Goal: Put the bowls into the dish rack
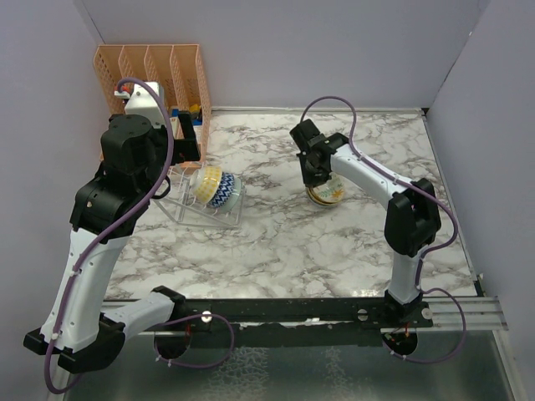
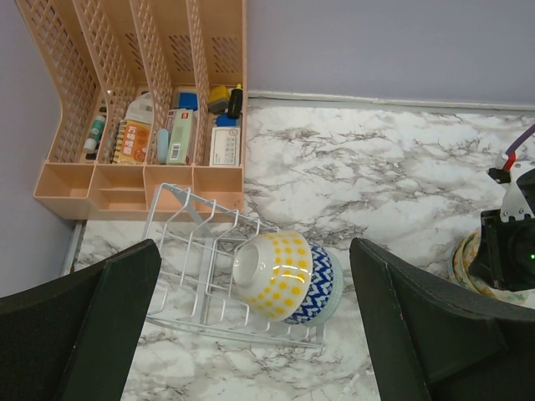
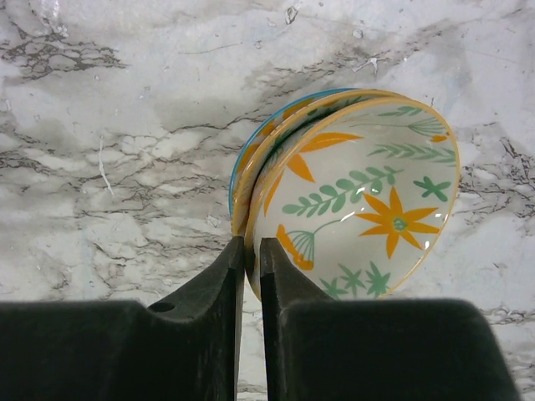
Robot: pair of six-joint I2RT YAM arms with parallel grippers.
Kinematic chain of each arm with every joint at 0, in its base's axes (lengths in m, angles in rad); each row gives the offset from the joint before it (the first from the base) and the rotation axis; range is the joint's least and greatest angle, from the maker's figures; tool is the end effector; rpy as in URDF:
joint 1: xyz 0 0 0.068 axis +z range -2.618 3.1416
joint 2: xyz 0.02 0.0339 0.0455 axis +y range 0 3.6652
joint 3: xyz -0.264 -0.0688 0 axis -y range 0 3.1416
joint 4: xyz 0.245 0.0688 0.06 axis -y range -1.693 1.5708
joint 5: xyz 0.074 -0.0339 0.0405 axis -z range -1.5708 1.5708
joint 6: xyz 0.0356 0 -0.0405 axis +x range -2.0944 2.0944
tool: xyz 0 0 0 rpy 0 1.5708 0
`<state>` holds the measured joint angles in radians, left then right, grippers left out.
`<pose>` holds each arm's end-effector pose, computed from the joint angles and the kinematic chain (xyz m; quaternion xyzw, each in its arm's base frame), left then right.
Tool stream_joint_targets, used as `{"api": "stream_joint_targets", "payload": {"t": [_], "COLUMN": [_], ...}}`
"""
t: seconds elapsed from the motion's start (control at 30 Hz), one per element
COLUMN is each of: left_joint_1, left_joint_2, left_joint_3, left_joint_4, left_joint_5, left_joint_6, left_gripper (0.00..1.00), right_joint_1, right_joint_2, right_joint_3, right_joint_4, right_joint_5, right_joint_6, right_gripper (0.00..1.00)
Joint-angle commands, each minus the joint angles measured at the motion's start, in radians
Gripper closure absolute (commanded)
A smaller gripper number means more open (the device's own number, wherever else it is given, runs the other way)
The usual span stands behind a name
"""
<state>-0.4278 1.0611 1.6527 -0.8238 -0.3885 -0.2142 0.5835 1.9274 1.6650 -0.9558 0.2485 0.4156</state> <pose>0.1559 -0.0563 0.5058 -0.0371 0.7779 -0.0484 0.6254 0.3401 0.2141 0.2535 -0.0603 0.9753 -0.0237 0.2112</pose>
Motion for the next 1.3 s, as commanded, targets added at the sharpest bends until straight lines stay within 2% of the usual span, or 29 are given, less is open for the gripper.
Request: {"api": "stream_joint_targets", "payload": {"t": [0.0, 0.13, 0.27, 0.5, 0.7, 0.87, 1.07, 1.17, 1.27], "left_joint_1": [-0.007, -0.006, -0.007, -0.007, -0.007, -0.007, -0.006, -0.007, -0.007], "left_joint_2": [-0.019, -0.021, -0.025, -0.033, -0.040, -0.041, -0.038, -0.034, -0.031], "left_joint_3": [-0.001, 0.002, 0.005, 0.002, 0.002, 0.009, 0.020, 0.029, 0.039], "left_joint_4": [0.013, 0.012, 0.009, 0.009, 0.010, 0.012, 0.014, 0.011, 0.009], "left_joint_5": [-0.010, -0.010, -0.013, -0.020, -0.022, -0.024, -0.024, -0.024, -0.025], "left_joint_6": [0.001, 0.001, 0.003, 0.006, 0.007, 0.008, 0.007, 0.007, 0.011], "left_gripper": [0.01, 0.01, 0.01, 0.01, 0.01, 0.01, 0.01, 0.01, 0.01], "right_joint_1": [-0.001, -0.001, -0.002, -0.007, -0.008, -0.008, -0.008, -0.008, -0.009], "right_joint_2": [-0.040, -0.041, -0.046, -0.079, -0.119, -0.125, -0.171, -0.195, -0.224], "right_joint_3": [-0.041, -0.066, -0.077, -0.069, 0.017, 0.109, 0.131, 0.139, 0.136], "right_joint_4": [0.021, 0.040, 0.054, 0.082, 0.095, 0.090, 0.152, 0.195, 0.280], "right_joint_5": [-0.008, -0.037, -0.052, -0.080, -0.079, -0.152, -0.222, -0.281, -0.405], "right_joint_6": [0.018, 0.035, 0.038, 0.022, -0.014, -0.006, 0.032, 0.059, 0.133], "right_gripper": [0.84, 0.77, 0.77, 0.99, 0.99, 0.99, 0.99, 0.99, 0.99]}}
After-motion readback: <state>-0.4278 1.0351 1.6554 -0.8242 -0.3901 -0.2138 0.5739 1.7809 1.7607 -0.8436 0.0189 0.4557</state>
